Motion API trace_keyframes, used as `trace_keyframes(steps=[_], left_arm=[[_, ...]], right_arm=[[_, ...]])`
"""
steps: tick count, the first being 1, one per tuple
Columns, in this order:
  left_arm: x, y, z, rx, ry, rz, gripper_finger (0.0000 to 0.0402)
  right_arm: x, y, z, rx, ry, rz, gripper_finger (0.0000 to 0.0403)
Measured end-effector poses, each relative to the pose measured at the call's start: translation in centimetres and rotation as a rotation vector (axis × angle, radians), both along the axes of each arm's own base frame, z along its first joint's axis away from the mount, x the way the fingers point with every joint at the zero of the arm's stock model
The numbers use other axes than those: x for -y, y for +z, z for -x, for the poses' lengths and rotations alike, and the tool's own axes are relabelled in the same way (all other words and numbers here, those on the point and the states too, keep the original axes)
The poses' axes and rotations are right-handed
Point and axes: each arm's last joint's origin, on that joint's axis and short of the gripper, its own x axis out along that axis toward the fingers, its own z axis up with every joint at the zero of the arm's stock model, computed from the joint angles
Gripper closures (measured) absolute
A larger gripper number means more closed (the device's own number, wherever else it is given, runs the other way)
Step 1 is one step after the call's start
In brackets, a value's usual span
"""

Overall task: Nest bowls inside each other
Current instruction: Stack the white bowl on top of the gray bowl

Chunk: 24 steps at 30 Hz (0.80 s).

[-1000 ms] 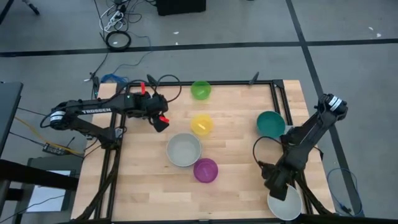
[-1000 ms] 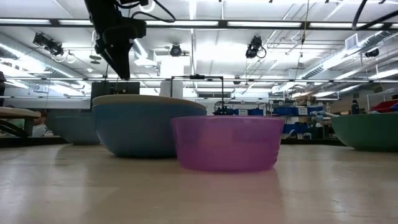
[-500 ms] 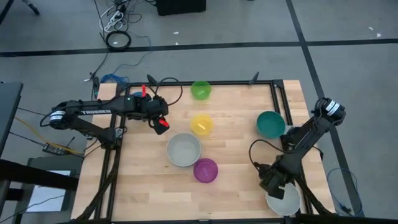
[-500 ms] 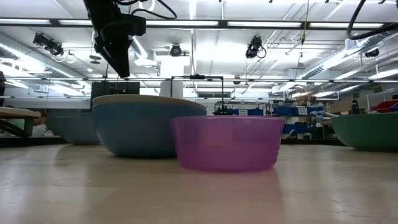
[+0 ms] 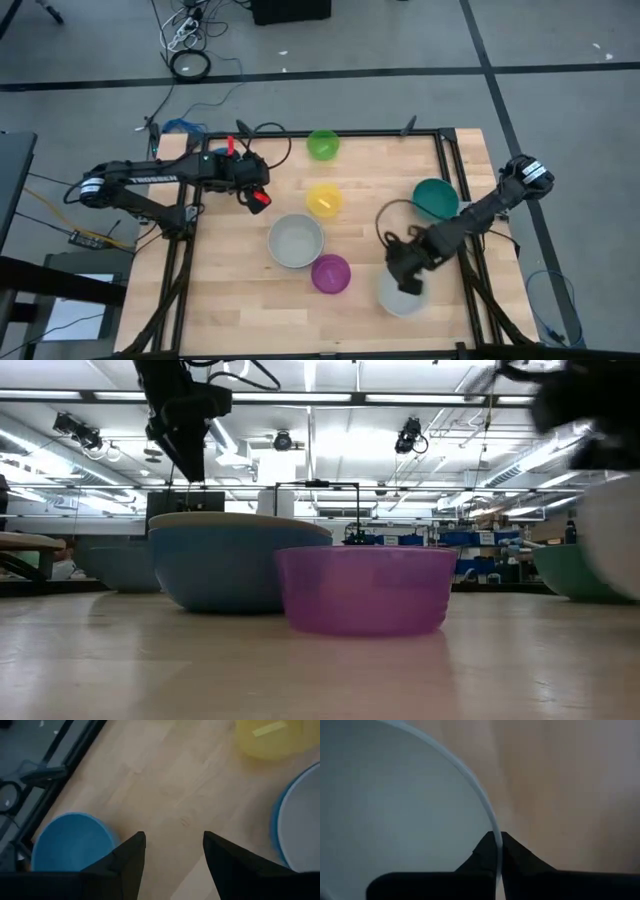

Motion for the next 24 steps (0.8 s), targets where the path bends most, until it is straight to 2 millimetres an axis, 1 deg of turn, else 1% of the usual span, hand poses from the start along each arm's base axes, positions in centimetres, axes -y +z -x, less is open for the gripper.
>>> trace_keyframes(steps=[5, 9, 12, 16, 18, 21, 24], left_arm=[[-0.1, 2.0, -0.1, 0.043, 0.003, -0.042, 0.0193], [-0.1, 3.8, 0.0, 0.075, -0.009, -0.066, 0.0193], [-0.1, 4.8, 0.3, 0.088, -0.02, -0.082, 0.0193], [-0.1, 5.7, 1.1, 0.095, -0.005, -0.123, 0.0193], [0.0, 6.1, 1.5, 0.112, 0.001, -0.135, 0.0193], [0.0, 6.6, 2.3, 0.128, 0.009, -0.148, 0.0193], [0.1, 7.0, 3.0, 0.156, 0.016, -0.155, 0.0193]], right_arm=[[2.5, 2.7, -2.9, 0.138, 0.049, 0.093, 0.0402], [4.0, 4.8, -4.4, 0.21, 0.101, 0.145, 0.0403], [4.7, 6.7, -5.5, 0.278, 0.13, 0.151, 0.0403], [4.7, 9.1, -6.6, 0.394, 0.184, 0.11, 0.0403], [4.5, 9.9, -7.2, 0.435, 0.213, 0.094, 0.0403], [4.0, 10.3, -8.2, 0.446, 0.253, 0.093, 0.0403], [3.6, 10.3, -9.5, 0.446, 0.295, 0.092, 0.0403]])
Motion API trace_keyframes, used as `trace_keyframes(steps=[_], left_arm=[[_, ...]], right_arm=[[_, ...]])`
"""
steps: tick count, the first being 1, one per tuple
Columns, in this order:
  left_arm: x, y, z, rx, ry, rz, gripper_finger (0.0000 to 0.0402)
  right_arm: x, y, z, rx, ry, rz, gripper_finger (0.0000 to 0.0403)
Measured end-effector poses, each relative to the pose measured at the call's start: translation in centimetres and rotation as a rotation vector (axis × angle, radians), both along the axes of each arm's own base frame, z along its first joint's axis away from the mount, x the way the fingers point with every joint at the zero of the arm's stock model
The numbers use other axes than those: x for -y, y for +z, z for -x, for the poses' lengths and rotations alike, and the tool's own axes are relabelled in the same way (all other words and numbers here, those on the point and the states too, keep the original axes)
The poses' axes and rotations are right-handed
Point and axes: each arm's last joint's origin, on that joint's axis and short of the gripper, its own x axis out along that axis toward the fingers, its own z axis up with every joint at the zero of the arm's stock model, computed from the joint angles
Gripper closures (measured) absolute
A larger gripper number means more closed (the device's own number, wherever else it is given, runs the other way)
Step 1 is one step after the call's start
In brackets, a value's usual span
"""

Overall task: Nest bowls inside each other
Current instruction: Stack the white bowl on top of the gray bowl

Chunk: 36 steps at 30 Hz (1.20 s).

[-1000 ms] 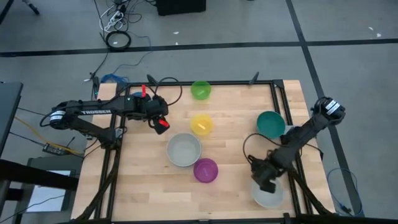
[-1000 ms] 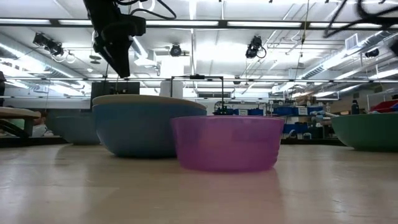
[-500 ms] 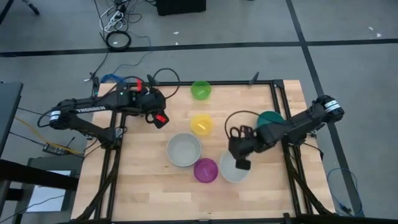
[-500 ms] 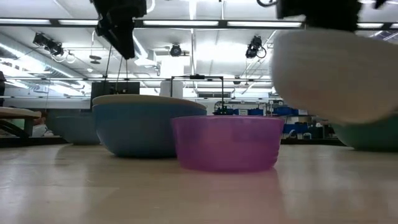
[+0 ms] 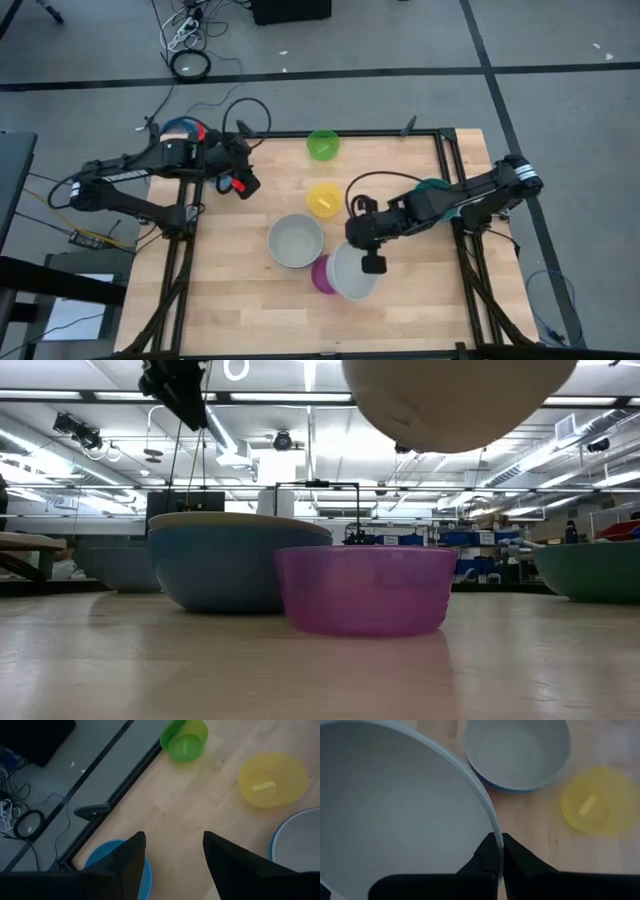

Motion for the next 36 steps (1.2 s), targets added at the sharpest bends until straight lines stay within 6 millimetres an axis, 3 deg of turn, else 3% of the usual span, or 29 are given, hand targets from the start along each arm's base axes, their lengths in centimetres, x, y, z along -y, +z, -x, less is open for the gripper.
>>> trace_keyframes(steps=[13, 18, 27, 36], left_arm=[[0.2, 0.9, 1.9, 0.037, 0.034, -0.027, 0.0193], [0.2, 0.9, 1.9, 0.039, 0.037, -0.031, 0.0193], [0.2, 0.9, 1.9, 0.041, 0.038, -0.029, 0.0193], [0.2, 0.9, 1.9, 0.042, 0.038, -0.029, 0.0193]], right_arm=[[-2.0, -0.1, -5.8, -0.028, 0.181, 0.054, 0.0403], [-1.7, -0.4, -8.0, -0.02, 0.235, 0.104, 0.0403], [3.8, -0.9, -12.3, 0.001, 0.201, 0.177, 0.0403], [8.8, -1.2, -14.0, 0.072, 0.162, 0.138, 0.0403]])
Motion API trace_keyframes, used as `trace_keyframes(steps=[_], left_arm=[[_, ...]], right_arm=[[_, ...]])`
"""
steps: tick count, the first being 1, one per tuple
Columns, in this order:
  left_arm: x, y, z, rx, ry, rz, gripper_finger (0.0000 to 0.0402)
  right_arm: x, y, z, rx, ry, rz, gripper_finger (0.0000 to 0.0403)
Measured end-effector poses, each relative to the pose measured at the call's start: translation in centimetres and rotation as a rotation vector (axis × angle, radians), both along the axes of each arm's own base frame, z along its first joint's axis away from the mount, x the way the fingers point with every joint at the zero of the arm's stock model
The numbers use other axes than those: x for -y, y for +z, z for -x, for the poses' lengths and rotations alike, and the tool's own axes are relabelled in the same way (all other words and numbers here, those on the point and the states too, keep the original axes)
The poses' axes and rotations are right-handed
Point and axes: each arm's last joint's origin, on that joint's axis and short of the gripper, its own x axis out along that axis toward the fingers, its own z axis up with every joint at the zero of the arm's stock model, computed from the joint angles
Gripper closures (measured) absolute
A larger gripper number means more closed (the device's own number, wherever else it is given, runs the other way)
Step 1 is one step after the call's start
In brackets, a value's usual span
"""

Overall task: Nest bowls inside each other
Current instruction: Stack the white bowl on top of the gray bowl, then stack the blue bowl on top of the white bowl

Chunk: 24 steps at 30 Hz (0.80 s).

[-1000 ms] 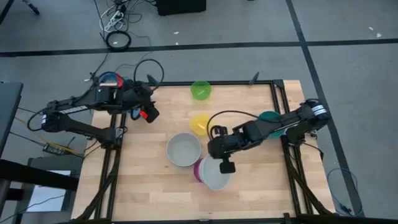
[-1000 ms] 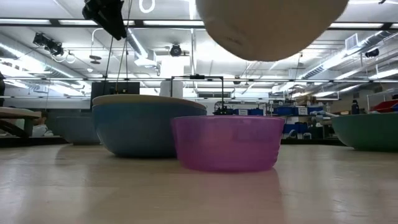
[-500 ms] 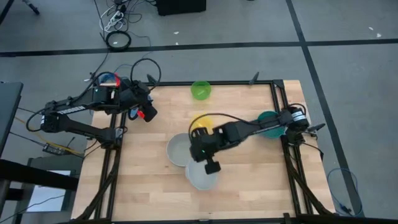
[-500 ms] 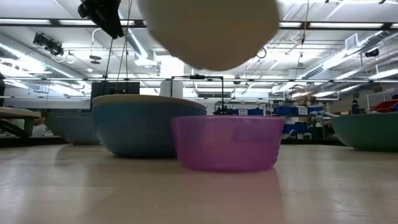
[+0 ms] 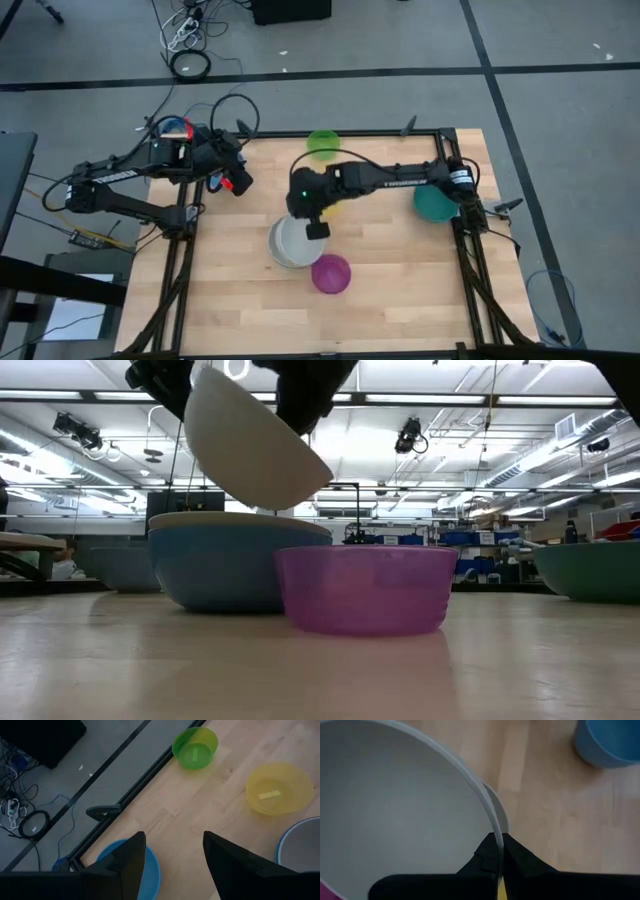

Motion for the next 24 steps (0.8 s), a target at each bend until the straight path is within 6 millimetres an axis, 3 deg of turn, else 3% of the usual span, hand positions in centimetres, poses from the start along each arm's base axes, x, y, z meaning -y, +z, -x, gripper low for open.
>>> trace_keyframes(steps=[5, 15, 19, 24], left_arm=[[0.0, 0.0, 0.0, 0.001, -0.001, 0.0, 0.0193], [0.0, 0.0, 0.0, -0.001, -0.003, 0.002, 0.0193], [0.0, 0.0, 0.0, -0.002, -0.006, 0.008, 0.0193], [0.1, -0.2, 0.2, -0.024, 0.0, 0.016, 0.0193]], right_arm=[[0.8, -0.7, -0.4, -0.011, -0.003, -0.037, 0.0403], [0.7, -5.1, -2.0, -0.11, -0.029, -0.062, 0.0396], [0.8, -5.0, -2.2, -0.095, -0.046, -0.047, 0.0357], [0.9, -3.0, -2.4, -0.045, -0.079, -0.015, 0.0282]])
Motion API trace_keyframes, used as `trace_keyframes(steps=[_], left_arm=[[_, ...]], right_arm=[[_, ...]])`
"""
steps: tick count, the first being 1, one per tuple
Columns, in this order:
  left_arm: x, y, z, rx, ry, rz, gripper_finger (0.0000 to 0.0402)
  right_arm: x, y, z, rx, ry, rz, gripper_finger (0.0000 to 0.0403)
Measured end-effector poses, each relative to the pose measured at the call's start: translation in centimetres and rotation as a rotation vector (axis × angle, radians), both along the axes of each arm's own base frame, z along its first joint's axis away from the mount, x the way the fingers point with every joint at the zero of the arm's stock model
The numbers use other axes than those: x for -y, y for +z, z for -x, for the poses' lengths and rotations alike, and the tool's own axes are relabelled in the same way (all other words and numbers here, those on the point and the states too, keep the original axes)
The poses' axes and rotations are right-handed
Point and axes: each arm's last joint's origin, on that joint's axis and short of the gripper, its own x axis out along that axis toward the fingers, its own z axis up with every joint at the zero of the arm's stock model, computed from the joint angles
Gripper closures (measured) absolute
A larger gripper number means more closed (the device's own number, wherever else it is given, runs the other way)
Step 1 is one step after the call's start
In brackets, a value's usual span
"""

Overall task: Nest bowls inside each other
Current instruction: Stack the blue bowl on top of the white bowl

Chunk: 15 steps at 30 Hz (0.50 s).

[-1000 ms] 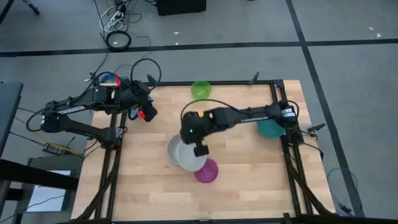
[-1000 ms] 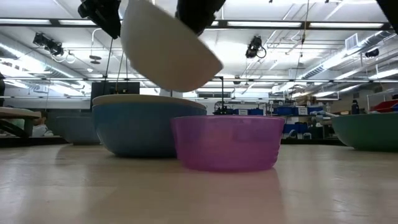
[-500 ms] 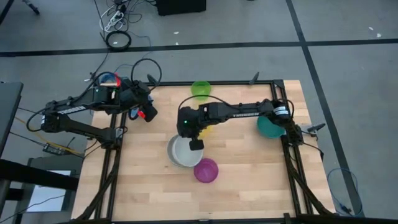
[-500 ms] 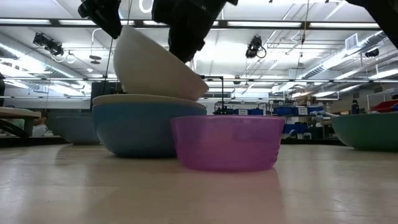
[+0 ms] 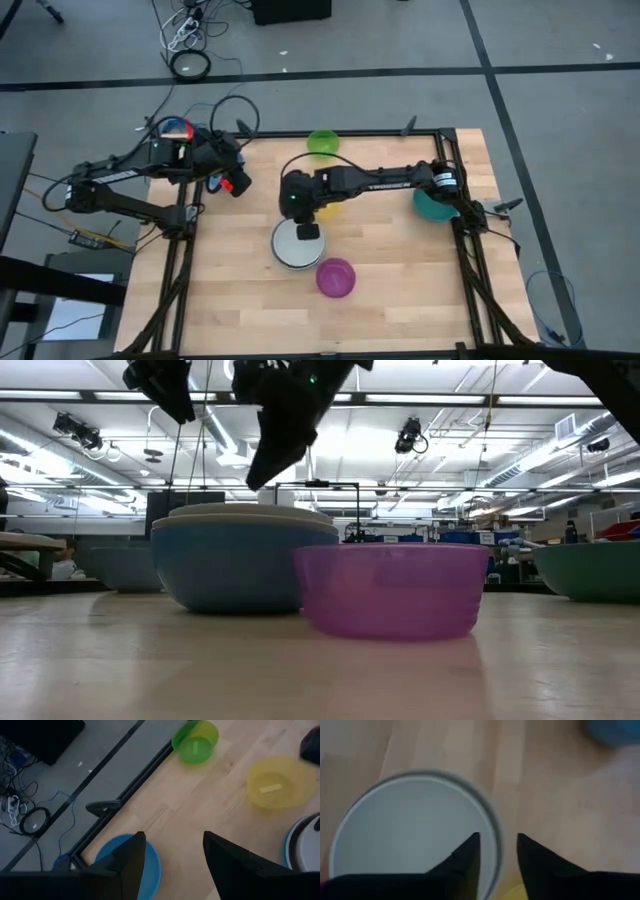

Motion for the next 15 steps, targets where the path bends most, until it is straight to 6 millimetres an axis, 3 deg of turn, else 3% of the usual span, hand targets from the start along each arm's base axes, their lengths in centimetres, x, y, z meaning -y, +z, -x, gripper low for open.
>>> trace_keyframes(steps=[6, 11, 15], left_arm=[[-0.1, -2.3, 0.5, -0.113, 0.057, 0.042, 0.0193], [-0.5, -6.6, 1.0, -0.265, 0.132, 0.099, 0.0193], [-0.9, -10.1, 1.2, -0.32, 0.165, 0.168, 0.0193]], right_arm=[[-0.4, 4.8, 0.5, 0.088, -0.019, 0.121, 0.0221], [-0.9, 9.9, 2.6, 0.159, -0.019, 0.184, 0.0209], [-1.0, 14.0, 5.5, 0.235, -0.026, 0.208, 0.0215]])
